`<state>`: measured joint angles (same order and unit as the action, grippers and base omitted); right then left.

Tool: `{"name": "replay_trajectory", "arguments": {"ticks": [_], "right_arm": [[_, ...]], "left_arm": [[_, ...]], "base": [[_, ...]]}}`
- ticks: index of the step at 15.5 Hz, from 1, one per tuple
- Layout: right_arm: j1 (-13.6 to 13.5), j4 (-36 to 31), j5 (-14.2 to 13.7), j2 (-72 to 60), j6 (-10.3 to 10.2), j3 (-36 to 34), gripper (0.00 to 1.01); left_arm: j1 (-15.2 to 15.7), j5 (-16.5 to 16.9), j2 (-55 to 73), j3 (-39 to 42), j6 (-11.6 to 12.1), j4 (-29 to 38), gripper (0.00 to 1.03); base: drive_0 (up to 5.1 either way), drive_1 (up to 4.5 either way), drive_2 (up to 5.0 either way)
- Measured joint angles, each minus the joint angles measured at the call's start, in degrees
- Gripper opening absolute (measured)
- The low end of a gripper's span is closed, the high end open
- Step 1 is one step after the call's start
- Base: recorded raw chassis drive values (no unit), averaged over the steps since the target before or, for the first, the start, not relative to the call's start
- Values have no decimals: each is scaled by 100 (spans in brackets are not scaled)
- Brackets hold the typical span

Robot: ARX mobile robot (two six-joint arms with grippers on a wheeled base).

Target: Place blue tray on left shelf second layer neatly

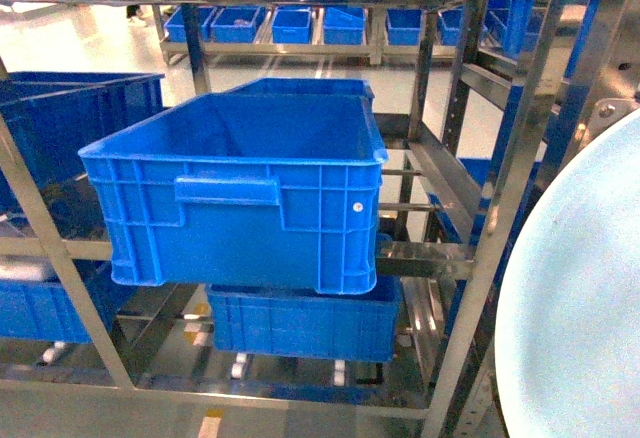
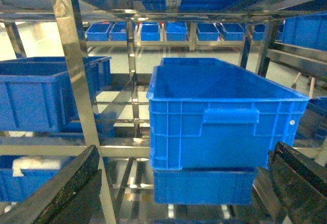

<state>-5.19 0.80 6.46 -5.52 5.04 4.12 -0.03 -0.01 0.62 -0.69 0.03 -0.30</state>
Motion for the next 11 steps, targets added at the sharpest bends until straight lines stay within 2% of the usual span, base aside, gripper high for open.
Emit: {"name": "replay_trajectory", "arguments": {"ticks": [7, 11], "right_arm": [[0, -2, 0, 2, 2, -2, 2], [0, -35, 0, 0, 0, 0, 2]], "left_arm": [[2, 0, 0, 0, 0, 22, 98], [2, -2, 0, 0, 0, 13, 98]], "base": [[-5, 417, -427], [0, 0, 0]]}}
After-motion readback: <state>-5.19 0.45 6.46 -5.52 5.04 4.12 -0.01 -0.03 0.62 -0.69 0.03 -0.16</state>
